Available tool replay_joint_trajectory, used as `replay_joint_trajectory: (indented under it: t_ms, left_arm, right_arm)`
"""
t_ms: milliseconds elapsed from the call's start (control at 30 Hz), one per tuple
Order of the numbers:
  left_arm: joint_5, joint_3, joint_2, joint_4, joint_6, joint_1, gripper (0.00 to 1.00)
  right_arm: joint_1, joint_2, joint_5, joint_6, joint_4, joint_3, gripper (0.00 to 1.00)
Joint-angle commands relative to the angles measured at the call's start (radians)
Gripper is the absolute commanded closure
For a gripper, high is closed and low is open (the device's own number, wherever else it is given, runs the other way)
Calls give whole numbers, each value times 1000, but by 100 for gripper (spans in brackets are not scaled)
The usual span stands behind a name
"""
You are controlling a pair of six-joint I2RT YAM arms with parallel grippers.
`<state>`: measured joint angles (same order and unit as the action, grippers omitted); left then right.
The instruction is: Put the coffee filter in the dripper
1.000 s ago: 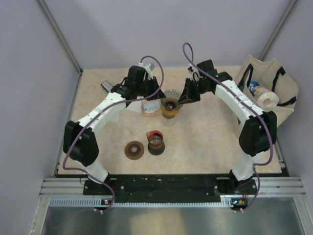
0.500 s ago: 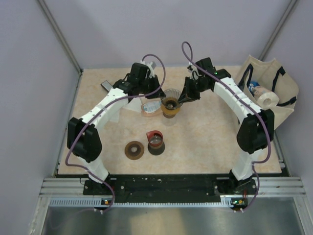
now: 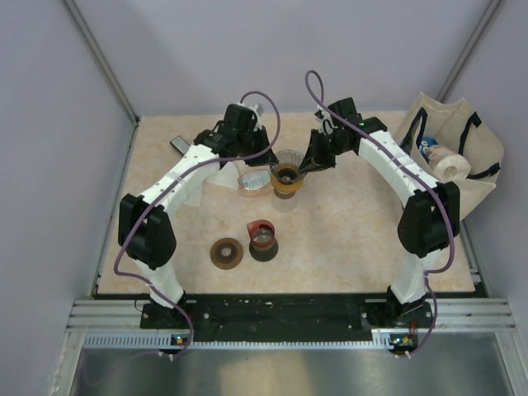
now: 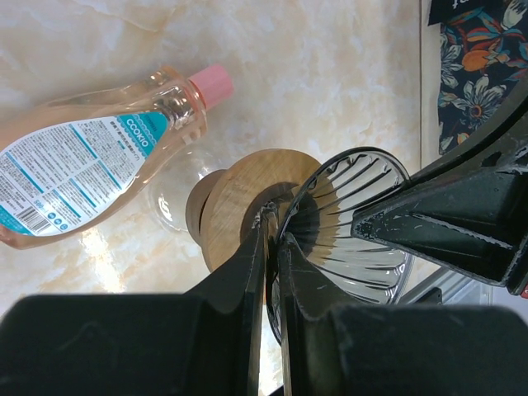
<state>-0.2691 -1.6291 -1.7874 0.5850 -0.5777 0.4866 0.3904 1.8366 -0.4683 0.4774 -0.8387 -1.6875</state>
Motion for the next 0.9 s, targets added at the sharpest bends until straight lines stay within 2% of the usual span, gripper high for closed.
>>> replay_joint_trajectory:
  t_ms: [0, 433, 867]
  left_arm:
    - [151, 83, -135, 214, -11, -16, 100]
    - [168, 121, -167, 228, -17, -16, 100]
    - [97, 6, -113, 231, 7, -14, 100]
  right_arm:
    - [36, 111, 134, -71, -68, 78, 100]
    - [38, 102, 188, -88, -70, 115, 100]
    - [56, 98, 166, -74, -108, -60, 98]
